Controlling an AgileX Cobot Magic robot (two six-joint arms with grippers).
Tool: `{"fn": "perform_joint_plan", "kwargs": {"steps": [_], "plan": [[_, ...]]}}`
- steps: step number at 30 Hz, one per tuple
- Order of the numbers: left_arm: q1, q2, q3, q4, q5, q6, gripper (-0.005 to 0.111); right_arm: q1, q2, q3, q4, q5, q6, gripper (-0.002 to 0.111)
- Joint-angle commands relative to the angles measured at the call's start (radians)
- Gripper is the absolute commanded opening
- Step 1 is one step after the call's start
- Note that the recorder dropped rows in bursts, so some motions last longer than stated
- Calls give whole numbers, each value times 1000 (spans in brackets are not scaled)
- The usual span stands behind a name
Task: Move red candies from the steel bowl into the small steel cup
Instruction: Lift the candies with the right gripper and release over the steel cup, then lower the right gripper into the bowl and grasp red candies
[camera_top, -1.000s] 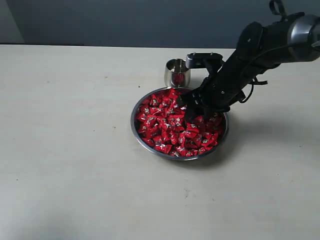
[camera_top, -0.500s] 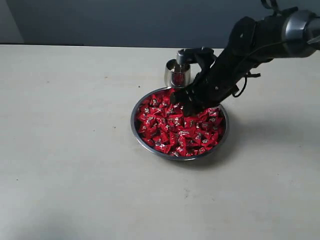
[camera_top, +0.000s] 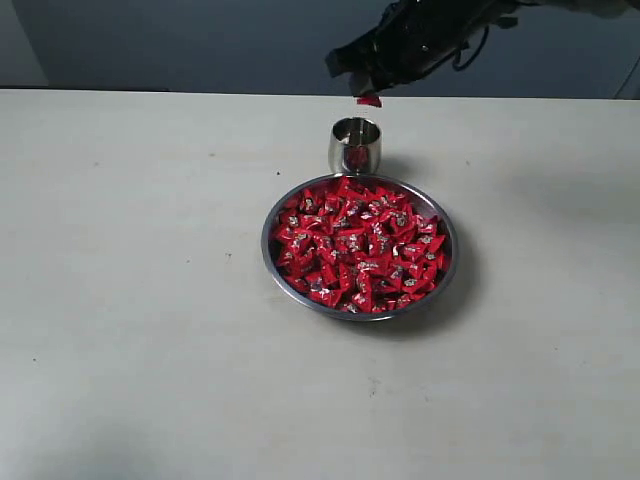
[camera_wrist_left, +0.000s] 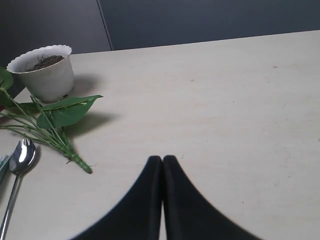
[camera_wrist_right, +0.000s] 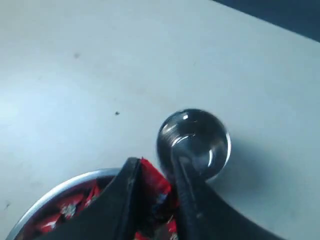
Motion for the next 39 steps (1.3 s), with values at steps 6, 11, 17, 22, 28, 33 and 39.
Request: {"fn": "perform_joint_plan", "kwargs": {"steps": [6, 11, 17, 22, 28, 33, 39], "plan": [[-1, -4, 6, -3, -6, -4, 0, -28, 270, -272, 7, 30, 1, 1], [-1, -4, 6, -3, -6, -4, 0, -23, 325, -310, 19, 51, 1, 14], [-1, -4, 6, -3, -6, -4, 0, -23, 304, -310, -13, 103, 1, 53], [-1, -4, 6, -3, -6, -4, 0, -25, 222, -310, -28, 222, 12, 50], [-1, -4, 6, -3, -6, -4, 0, -14, 84, -100, -33, 306, 27, 50], [-1, -4, 6, -3, -6, -4, 0, 7, -85, 219, -12, 159, 14, 50], [-1, -4, 6, -3, -6, -4, 0, 100, -165, 437, 79, -8, -53, 50]]}}
